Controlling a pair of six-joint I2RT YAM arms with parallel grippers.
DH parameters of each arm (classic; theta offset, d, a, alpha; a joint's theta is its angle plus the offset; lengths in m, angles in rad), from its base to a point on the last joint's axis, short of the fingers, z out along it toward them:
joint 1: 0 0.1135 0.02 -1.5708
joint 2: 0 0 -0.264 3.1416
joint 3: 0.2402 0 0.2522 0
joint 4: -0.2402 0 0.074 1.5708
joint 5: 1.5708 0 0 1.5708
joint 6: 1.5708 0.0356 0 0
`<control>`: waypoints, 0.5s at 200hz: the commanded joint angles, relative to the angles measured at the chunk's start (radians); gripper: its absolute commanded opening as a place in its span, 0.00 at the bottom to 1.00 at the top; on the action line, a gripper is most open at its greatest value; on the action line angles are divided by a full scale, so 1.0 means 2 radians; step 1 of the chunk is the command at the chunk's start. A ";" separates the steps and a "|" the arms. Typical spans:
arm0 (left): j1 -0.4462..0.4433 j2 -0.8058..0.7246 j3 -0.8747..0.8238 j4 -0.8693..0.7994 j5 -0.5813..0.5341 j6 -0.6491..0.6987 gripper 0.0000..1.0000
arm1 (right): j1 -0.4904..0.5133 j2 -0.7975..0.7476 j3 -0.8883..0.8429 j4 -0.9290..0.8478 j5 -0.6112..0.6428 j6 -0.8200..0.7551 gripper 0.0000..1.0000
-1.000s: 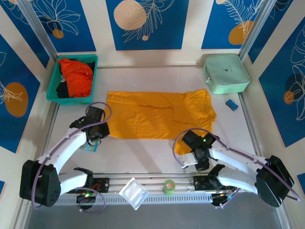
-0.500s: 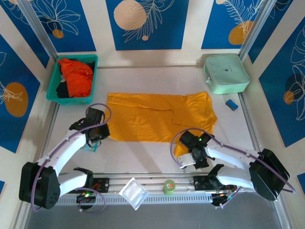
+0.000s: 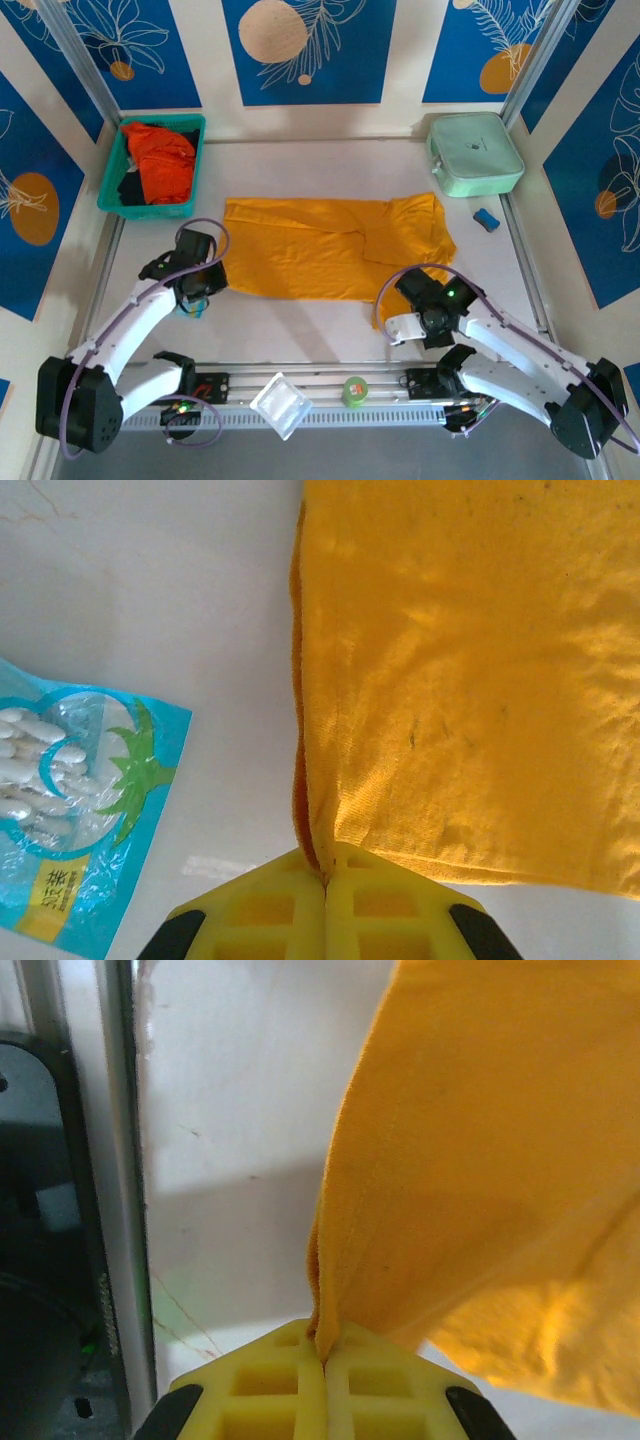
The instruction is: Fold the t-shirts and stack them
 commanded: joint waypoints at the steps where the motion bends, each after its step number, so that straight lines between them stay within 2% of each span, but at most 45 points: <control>1: 0.001 -0.006 -0.002 -0.028 -0.003 -0.004 0.00 | -0.017 -0.011 0.018 0.004 0.017 -0.023 0.00; 41: 0.003 0.022 0.031 -0.036 -0.030 0.002 0.00 | -0.058 0.024 0.075 0.111 0.039 -0.045 0.00; 100: 0.008 0.102 0.113 -0.033 -0.062 0.030 0.00 | -0.131 0.140 0.182 0.187 0.054 -0.090 0.00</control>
